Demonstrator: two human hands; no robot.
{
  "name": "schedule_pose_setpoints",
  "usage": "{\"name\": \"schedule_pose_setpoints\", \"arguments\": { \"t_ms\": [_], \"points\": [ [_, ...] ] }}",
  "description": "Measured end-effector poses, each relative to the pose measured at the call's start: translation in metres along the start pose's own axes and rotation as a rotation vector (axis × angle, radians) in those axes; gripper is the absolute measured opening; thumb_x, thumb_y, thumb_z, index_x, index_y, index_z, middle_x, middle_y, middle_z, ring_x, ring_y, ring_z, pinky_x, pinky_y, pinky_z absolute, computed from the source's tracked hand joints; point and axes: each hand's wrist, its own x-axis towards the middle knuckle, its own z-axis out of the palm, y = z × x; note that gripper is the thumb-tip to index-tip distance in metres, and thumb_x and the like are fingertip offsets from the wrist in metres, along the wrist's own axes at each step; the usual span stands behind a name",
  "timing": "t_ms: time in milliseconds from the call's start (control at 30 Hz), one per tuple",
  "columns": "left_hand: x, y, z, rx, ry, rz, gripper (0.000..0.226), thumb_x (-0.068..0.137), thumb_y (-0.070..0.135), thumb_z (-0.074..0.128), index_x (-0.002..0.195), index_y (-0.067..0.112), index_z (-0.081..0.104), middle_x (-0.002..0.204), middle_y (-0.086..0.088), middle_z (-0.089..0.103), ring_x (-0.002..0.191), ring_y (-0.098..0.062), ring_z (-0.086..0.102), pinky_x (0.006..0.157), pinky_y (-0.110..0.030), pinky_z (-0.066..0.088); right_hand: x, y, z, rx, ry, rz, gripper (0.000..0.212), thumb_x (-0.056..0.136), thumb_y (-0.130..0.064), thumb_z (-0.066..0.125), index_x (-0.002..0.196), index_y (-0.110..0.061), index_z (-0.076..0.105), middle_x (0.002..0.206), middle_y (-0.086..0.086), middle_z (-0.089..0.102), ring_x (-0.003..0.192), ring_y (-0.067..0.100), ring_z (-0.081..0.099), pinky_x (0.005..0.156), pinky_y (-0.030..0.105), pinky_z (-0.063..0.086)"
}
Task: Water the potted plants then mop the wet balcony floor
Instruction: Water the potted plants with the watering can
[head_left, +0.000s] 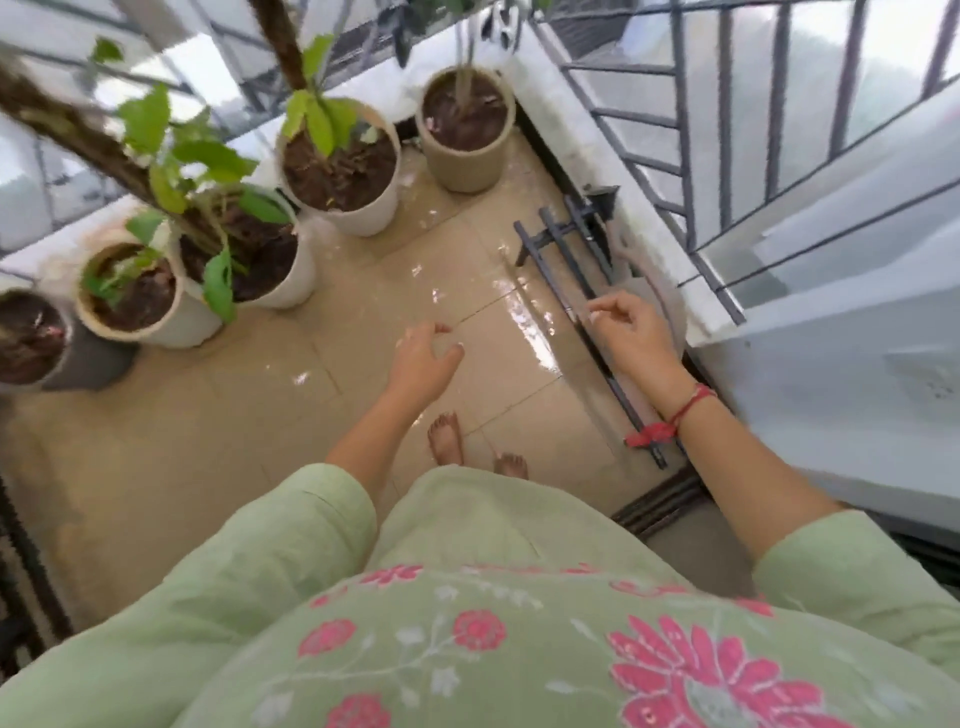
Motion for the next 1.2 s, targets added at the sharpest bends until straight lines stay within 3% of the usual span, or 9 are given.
{"name": "schedule_pose_setpoints", "arguments": {
  "t_ms": [200,400,567,667,767,867,1000,1100,1200],
  "points": [
    [0.053,0.049,0.016,0.161,-0.16,0.178,0.035,0.092,0.019,0.056,0.124,0.006,0.054,0.131,-0.009,0.054,0.126,-0.023,0.045,0.101,-0.026,0.031,0.004,0.033,-0.029,0.111,0.183,0.095,0.016,0.091,-0.011,0.056,0.103,-0.01,0.066,0.093,-0.009,0.059,0.097,0.009,0.053,0.098,0.031,0.044],
    [0.084,0.103,0.062,0.253,-0.271,0.225,0.038,0.092,0.026,0.055,0.126,0.011,0.053,0.132,-0.006,0.054,0.124,-0.021,0.048,0.102,-0.031,0.035,0.018,0.077,-0.047,0.178,0.22,0.194,0.011,0.089,-0.018,0.058,0.094,-0.025,0.064,0.105,-0.001,0.063,0.102,0.015,0.059,0.096,0.035,0.047],
    [0.102,0.13,0.099,0.269,-0.384,0.206,0.039,0.092,0.028,0.054,0.127,0.011,0.052,0.13,-0.004,0.053,0.121,-0.021,0.049,0.102,-0.035,0.039,0.027,0.108,-0.066,0.234,0.261,0.258,0.011,0.089,-0.015,0.057,0.096,-0.018,0.065,0.108,0.004,0.065,0.098,0.013,0.057,0.092,0.028,0.046],
    [0.117,0.139,0.118,0.255,-0.432,0.146,0.036,0.093,0.028,0.054,0.125,0.012,0.052,0.116,0.002,0.052,0.11,-0.016,0.049,0.093,-0.031,0.04,0.029,0.13,-0.074,0.236,0.296,0.326,0.012,0.088,-0.017,0.057,0.097,-0.018,0.065,0.107,0.004,0.065,0.1,0.018,0.059,0.094,0.034,0.048],
    [0.135,0.144,0.134,0.127,-0.408,0.026,0.017,0.093,0.024,0.054,0.107,0.015,0.055,0.103,0.001,0.052,0.1,-0.018,0.051,0.084,-0.029,0.039,0.032,0.144,-0.077,0.231,0.318,0.382,0.013,0.089,-0.016,0.057,0.099,-0.017,0.065,0.106,0.002,0.064,0.102,0.017,0.059,0.096,0.036,0.048],
    [0.15,0.154,0.147,0.108,-0.407,-0.009,0.007,0.094,0.021,0.052,0.09,0.016,0.054,0.089,-0.001,0.05,0.082,-0.014,0.048,0.074,-0.026,0.038,0.041,0.152,-0.078,0.124,0.282,0.402,0.017,0.089,-0.018,0.055,0.103,-0.015,0.065,0.11,0.003,0.063,0.105,0.018,0.058,0.097,0.034,0.046],
    [0.163,0.157,0.161,0.132,-0.488,-0.01,0.017,0.094,0.022,0.052,0.105,0.01,0.058,0.099,-0.004,0.054,0.093,-0.017,0.049,0.079,-0.028,0.036,0.058,0.164,-0.074,-0.109,0.191,0.405,0.023,0.088,-0.024,0.054,0.108,-0.019,0.063,0.117,0.007,0.058,0.112,0.025,0.054,0.099,0.042,0.044],
    [0.173,0.153,0.178,0.118,-0.522,-0.035,0.009,0.092,0.021,0.054,0.089,0.014,0.057,0.086,-0.003,0.053,0.08,-0.015,0.049,0.073,-0.027,0.038,0.068,0.173,-0.07,-0.217,0.163,0.445,0.027,0.088,-0.024,0.053,0.113,-0.017,0.061,0.121,0.008,0.056,0.116,0.029,0.05,0.1,0.044,0.042],
    [0.185,0.149,0.197,0.099,-0.536,-0.053,0.026,0.091,0.02,0.054,0.067,0.02,0.044,0.067,0.001,0.042,0.061,-0.011,0.039,0.058,-0.026,0.033,0.081,0.187,-0.065,-0.26,0.154,0.462,0.032,0.09,-0.021,0.051,0.12,-0.014,0.056,0.125,0.011,0.051,0.12,0.031,0.044,0.101,0.044,0.04]
  ]
}}
